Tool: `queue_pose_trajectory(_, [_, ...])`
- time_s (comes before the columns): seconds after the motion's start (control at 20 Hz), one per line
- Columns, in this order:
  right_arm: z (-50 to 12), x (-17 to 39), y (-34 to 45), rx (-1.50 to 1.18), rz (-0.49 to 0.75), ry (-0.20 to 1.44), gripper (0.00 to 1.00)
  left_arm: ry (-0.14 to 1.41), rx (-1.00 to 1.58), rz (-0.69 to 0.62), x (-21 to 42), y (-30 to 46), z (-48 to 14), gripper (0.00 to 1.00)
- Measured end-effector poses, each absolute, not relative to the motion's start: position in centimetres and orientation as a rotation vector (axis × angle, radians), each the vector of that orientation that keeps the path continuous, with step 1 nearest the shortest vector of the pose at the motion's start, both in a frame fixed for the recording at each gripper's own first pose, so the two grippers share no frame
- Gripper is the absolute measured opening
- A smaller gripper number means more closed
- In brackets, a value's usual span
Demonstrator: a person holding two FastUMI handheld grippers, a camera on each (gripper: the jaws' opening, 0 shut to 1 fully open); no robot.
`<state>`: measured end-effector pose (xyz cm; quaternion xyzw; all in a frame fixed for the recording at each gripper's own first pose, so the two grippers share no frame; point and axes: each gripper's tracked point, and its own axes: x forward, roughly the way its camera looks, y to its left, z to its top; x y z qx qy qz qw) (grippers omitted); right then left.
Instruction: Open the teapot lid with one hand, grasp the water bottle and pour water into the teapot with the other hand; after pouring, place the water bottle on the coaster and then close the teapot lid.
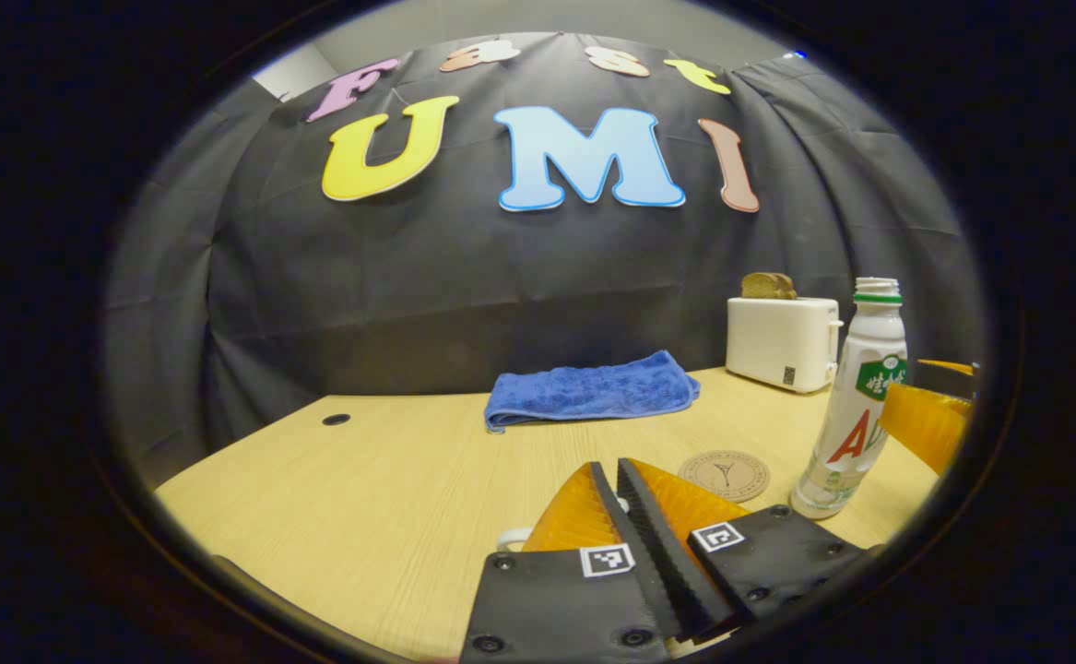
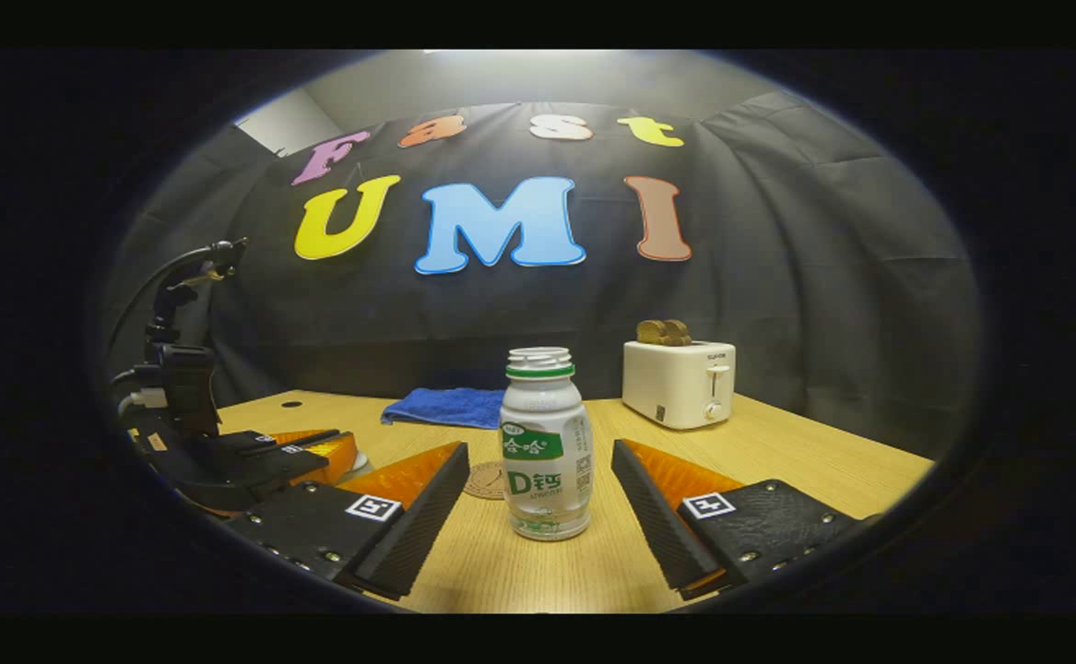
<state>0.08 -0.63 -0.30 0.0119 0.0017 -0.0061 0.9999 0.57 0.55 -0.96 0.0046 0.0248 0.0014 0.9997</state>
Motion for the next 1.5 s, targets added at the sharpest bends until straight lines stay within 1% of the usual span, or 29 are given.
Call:
queue_pose_trajectory(0.2, [-0.5,0.1,-0.6,0.028,-0.008,0.01,0.95,0.047,0.027,0.01,0.6,0.8,-0.8,0.06])
queue_pose_trajectory(0.25, [-0.5,0.1,-0.5,0.028,-0.007,0.01,0.95,0.044,0.029,0.013,0.5,0.8,-0.8,1.0])
queue_pose_trajectory(0.35, [-0.5,0.1,-0.6,0.029,-0.007,0.01,0.95,0.031,0.029,0.015,0.4,0.9,-0.3,1.0])
queue_pose_trajectory(0.4, [-0.5,0.1,-0.5,0.029,-0.007,0.01,0.95,0.022,0.03,0.012,0.3,0.8,0.1,0.05])
queue_pose_trajectory(0.5, [-0.5,0.1,-0.6,0.027,-0.009,0.011,0.95,0.013,0.027,0.01,0.3,0.9,0.5,0.05])
queue_pose_trajectory(0.55, [-0.6,0.1,-0.6,0.025,-0.01,0.012,0.95,0.012,0.024,0.007,0.3,0.9,0.5,0.52])
queue_pose_trajectory(0.6, [-0.6,0.1,-0.6,0.024,-0.011,0.013,0.95,0.01,0.013,0.0,0.2,0.8,0.7,0.05])
queue_pose_trajectory(0.95, [-1.2,0.5,-0.6,0.02,-0.011,0.036,0.95,-0.029,-0.007,-0.003,-0.6,1.6,3.1,0.05])
queue_pose_trajectory(1.0, [-1.4,0.5,-0.6,0.019,-0.011,0.041,0.95,-0.04,-0.005,0.001,-0.7,2.0,3.7,1.0])
queue_pose_trajectory(1.15, [-1.7,1.0,-1.1,-0.001,-0.029,0.055,0.95,-0.058,-0.003,0.016,-1.5,3.7,4.6,1.0])
queue_pose_trajectory(1.2, [-1.9,1.3,-1.2,-0.008,-0.03,0.064,0.95,-0.059,-0.009,0.02,-1.8,4.5,4.8,0.05])
queue_pose_trajectory(1.25, [-2.4,1.9,-1.2,-0.011,-0.022,0.083,0.95,-0.058,-0.023,0.029,-2.2,5.5,4.9,1.0])
queue_pose_trajectory(1.35, [-2.8,2.5,-1.4,-0.016,-0.018,0.104,0.95,-0.058,-0.032,0.041,-2.8,6.8,4.8,1.0])
queue_pose_trajectory(1.45, [-3.2,3.1,-1.6,-0.035,-0.02,0.12,0.96,-0.052,-0.036,0.056,-3.3,8.1,4.7,0.05])
queue_pose_trajectory(1.5, [-3.4,3.3,-1.5,-0.039,-0.016,0.127,0.95,-0.05,-0.032,0.067,-3.5,8.7,4.4,0.28])
